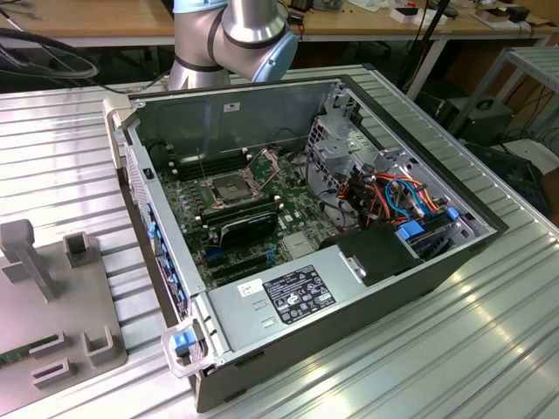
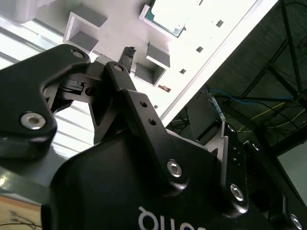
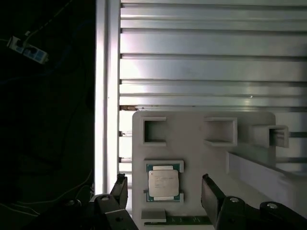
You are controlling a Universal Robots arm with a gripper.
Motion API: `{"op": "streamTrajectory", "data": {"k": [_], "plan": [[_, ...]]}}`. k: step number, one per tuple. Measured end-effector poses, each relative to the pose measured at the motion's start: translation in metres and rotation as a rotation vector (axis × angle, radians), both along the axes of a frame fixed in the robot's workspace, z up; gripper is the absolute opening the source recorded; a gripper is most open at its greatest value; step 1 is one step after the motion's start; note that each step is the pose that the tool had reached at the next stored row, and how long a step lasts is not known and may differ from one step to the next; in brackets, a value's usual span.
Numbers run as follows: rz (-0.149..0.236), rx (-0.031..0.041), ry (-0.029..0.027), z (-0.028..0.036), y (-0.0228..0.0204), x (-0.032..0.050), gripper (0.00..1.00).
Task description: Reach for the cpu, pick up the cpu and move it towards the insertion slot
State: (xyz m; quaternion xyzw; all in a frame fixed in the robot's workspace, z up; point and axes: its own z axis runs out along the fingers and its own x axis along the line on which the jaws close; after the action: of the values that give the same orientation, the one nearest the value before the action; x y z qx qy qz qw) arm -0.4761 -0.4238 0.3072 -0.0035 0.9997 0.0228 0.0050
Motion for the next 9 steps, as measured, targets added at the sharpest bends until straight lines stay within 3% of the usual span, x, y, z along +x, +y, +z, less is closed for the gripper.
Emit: {"op": "streamTrajectory", "data": {"k": [6,9], "plan": [[0.0,-0.0001,0.0001,-0.0078,0.0,0.0,0.72],[0.0,0.0,0.0,-0.0156,-0.0014,-0.0012,0.72]]}}
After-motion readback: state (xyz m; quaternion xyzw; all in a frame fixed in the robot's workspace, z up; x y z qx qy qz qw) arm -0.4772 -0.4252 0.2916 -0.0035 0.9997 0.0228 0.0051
